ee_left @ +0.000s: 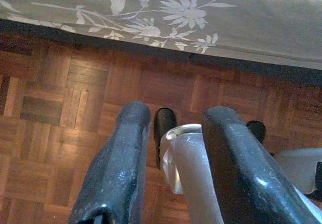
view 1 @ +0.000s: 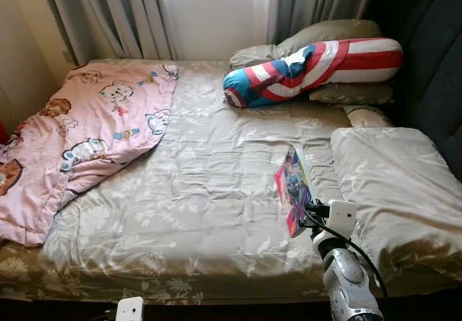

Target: Clean up the room

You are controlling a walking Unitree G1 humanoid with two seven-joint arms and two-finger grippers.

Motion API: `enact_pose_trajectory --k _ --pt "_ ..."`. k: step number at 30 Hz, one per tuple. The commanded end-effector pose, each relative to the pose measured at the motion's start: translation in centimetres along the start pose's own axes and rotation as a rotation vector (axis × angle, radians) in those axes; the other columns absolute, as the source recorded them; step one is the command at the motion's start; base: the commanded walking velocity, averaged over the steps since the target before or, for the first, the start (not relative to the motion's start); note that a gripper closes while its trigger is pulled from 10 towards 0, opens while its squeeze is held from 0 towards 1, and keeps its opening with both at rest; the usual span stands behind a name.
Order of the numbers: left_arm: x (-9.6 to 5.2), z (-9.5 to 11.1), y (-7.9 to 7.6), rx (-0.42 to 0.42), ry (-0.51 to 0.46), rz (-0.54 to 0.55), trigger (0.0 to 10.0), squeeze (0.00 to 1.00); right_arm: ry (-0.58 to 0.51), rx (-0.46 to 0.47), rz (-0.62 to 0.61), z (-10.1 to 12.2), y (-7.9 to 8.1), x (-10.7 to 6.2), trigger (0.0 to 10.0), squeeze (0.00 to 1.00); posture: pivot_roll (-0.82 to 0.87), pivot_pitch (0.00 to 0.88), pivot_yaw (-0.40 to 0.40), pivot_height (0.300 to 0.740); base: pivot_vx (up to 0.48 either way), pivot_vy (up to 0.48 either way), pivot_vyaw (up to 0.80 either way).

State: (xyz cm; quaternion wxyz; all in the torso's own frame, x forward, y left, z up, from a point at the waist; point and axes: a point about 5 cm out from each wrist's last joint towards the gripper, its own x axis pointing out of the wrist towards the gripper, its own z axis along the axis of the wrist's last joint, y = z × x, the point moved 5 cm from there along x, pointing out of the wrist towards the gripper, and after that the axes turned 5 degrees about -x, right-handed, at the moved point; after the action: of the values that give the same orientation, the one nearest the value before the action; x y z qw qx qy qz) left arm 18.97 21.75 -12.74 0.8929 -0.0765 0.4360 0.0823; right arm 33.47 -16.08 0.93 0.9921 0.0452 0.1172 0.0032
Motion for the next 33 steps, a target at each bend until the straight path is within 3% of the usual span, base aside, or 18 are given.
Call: enact_pose_trajectory --k 1,33 --pt "0.01 0.16 0.29 0.006 0.001 0.004 10.0 0.00 -0.032 -0.006 0.012 1.09 0.30 0.41 10.0 0.00 0.00 0.013 -0.022 0.740 0.000 0.000 0.00" --pt "-0.11 -0.01 0.66 0.003 0.002 0.005 10.0 0.00 -0.022 0.005 0.002 0.93 0.14 0.48 10.0 0.00 0.01 0.002 -0.021 0.740 0.266 0.000 0.00"
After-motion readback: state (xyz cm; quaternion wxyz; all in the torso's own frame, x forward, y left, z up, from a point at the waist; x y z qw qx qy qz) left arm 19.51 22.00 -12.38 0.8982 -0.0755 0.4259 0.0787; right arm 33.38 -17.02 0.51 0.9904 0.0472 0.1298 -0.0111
